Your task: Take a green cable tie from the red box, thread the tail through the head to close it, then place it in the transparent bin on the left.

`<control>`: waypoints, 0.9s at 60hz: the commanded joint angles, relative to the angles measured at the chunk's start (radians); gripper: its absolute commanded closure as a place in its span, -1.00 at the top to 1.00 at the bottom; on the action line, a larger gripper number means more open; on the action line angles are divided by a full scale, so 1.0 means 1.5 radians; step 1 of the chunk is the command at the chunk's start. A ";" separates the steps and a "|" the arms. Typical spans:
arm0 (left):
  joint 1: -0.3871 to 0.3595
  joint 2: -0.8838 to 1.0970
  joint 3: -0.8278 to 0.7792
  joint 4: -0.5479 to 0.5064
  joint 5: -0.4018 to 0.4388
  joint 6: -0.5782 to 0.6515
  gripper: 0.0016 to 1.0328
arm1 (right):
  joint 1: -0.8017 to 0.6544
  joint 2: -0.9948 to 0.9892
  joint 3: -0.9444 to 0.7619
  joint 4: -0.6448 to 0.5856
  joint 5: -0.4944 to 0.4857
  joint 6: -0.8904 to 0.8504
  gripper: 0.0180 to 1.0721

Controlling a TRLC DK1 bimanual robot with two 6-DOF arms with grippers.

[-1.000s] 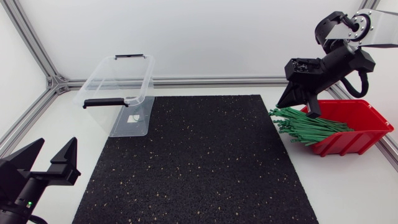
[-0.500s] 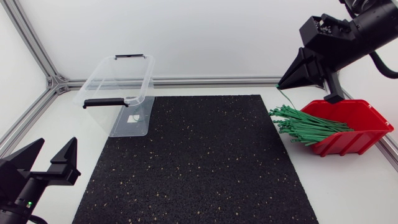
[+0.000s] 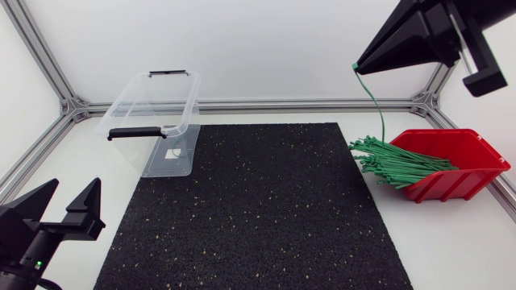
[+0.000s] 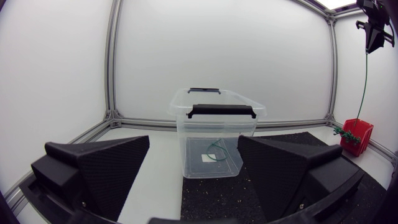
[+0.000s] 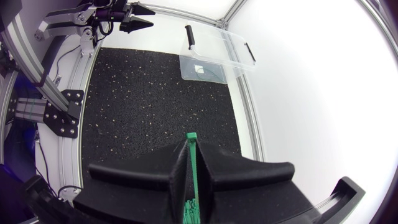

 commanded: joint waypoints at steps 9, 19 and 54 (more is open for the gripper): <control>-0.004 -0.003 -0.026 -0.014 0.003 0.010 0.93 | 0.068 -0.030 0.011 -0.036 0.055 0.084 -0.89; -0.005 -0.003 -0.026 -0.014 0.003 0.010 0.93 | 0.086 -0.043 -0.066 -0.031 0.069 0.107 -0.89; -0.008 -0.002 -0.025 -0.017 0.003 0.010 0.93 | 0.121 0.097 -0.292 0.222 0.067 0.167 -0.89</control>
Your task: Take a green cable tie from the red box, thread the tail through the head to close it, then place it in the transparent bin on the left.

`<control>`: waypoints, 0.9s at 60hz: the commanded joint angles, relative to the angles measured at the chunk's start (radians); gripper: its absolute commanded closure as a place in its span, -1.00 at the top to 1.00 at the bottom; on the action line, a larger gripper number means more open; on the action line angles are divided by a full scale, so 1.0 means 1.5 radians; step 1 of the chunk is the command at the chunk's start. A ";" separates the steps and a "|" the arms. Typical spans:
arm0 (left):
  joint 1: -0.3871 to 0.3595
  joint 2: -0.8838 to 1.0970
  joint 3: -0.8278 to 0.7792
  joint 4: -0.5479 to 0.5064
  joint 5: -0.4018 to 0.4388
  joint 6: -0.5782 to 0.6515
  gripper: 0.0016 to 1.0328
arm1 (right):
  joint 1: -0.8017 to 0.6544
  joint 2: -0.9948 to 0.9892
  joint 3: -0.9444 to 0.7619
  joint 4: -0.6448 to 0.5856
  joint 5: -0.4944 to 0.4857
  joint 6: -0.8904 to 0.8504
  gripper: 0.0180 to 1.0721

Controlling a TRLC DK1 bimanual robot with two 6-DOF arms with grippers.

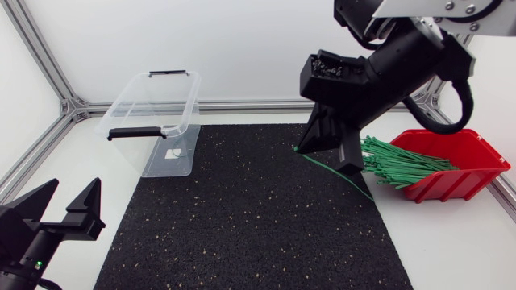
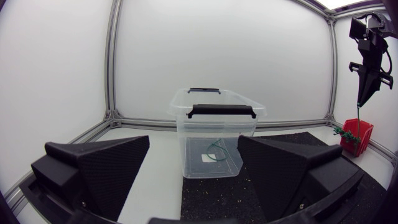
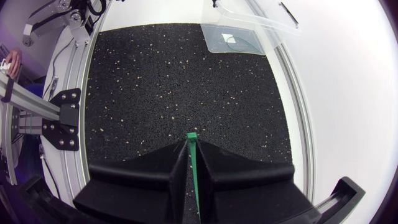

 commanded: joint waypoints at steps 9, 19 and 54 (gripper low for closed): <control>-0.019 -0.002 -0.025 -0.017 0.003 0.009 0.93 | 0.030 0.083 -0.048 0.063 0.000 0.026 -0.89; -0.020 -0.003 -0.025 -0.017 0.003 0.010 0.93 | 0.038 0.125 -0.069 0.110 0.000 0.030 -0.89; -0.007 -0.002 -0.025 -0.018 0.001 0.050 0.93 | 0.102 0.202 -0.084 0.228 0.022 0.077 -0.87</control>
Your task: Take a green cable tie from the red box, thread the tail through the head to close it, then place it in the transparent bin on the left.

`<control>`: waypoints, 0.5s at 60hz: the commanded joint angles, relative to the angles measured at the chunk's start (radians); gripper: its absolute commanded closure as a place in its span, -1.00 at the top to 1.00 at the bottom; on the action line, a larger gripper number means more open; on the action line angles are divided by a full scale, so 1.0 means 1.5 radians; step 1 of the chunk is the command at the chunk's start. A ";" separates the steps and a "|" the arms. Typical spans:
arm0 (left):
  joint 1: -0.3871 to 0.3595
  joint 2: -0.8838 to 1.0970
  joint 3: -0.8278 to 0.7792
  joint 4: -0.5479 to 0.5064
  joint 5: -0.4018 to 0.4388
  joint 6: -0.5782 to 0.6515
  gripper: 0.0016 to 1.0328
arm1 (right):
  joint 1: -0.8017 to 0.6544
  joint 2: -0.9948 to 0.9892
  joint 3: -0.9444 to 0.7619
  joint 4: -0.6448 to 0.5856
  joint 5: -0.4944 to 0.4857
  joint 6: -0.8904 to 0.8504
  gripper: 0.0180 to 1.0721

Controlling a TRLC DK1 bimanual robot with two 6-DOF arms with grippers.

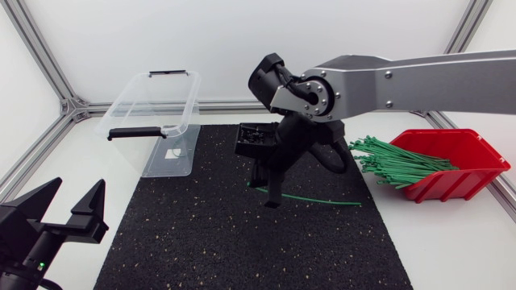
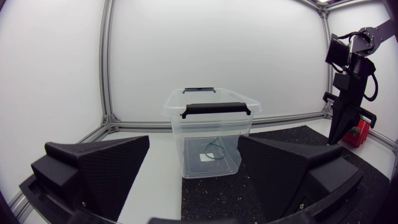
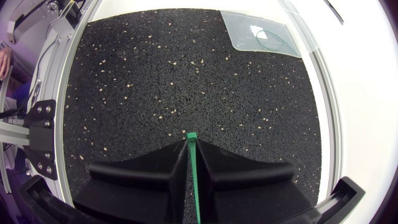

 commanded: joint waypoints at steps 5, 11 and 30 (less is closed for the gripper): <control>0.015 -0.002 -0.025 -0.018 0.001 0.014 0.93 | 0.008 0.021 -0.025 0.027 0.011 0.014 -0.72; 0.012 -0.002 -0.025 -0.017 0.001 0.014 0.93 | 0.010 0.022 -0.033 0.036 0.011 0.015 -0.45; -0.018 -0.003 -0.026 -0.012 0.002 0.014 0.92 | 0.011 -0.001 -0.045 0.048 0.009 0.016 0.87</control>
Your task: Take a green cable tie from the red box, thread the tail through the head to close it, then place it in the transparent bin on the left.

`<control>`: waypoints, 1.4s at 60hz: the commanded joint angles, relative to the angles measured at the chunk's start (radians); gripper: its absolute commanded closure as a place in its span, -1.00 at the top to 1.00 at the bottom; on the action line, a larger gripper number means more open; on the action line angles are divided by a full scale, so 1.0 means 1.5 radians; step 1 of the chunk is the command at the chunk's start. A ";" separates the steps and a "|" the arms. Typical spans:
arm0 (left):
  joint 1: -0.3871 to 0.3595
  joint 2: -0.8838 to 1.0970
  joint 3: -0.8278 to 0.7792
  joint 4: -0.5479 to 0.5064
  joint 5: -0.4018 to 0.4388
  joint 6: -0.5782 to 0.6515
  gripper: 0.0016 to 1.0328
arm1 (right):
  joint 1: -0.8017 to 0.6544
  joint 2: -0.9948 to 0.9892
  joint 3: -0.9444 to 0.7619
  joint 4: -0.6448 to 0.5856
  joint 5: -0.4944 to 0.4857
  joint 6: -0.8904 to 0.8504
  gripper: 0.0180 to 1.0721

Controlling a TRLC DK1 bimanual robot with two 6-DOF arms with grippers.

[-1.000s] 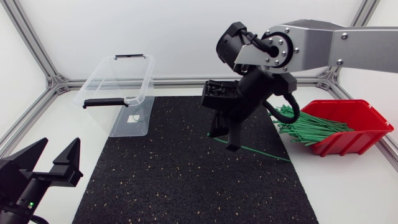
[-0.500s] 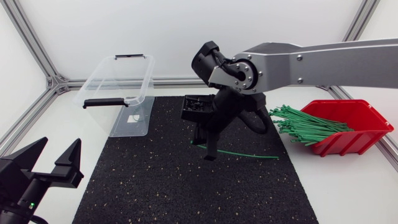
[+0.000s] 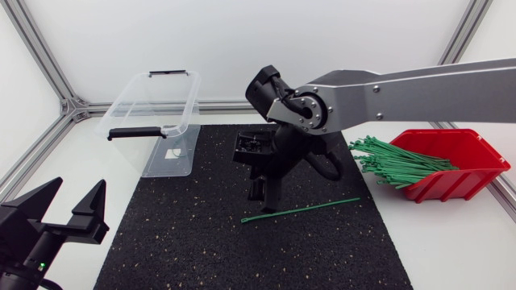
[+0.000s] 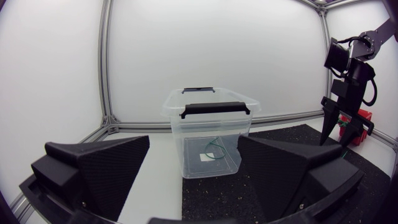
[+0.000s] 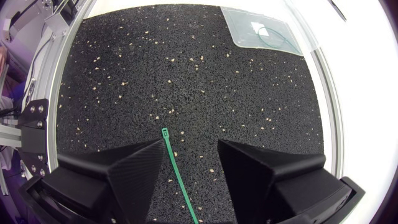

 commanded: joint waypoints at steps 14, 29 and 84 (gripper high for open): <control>-0.015 -0.001 -0.019 -0.014 0.003 0.032 0.86 | -0.022 -0.062 -0.040 -0.006 -0.015 0.001 0.91; -0.005 0.152 0.076 -0.024 0.012 0.034 0.78 | -0.061 -0.081 -0.096 0.003 -0.028 -0.035 0.91; -0.157 0.681 0.426 -0.177 0.084 0.334 0.73 | -0.129 -0.102 -0.187 0.024 -0.050 -0.137 0.91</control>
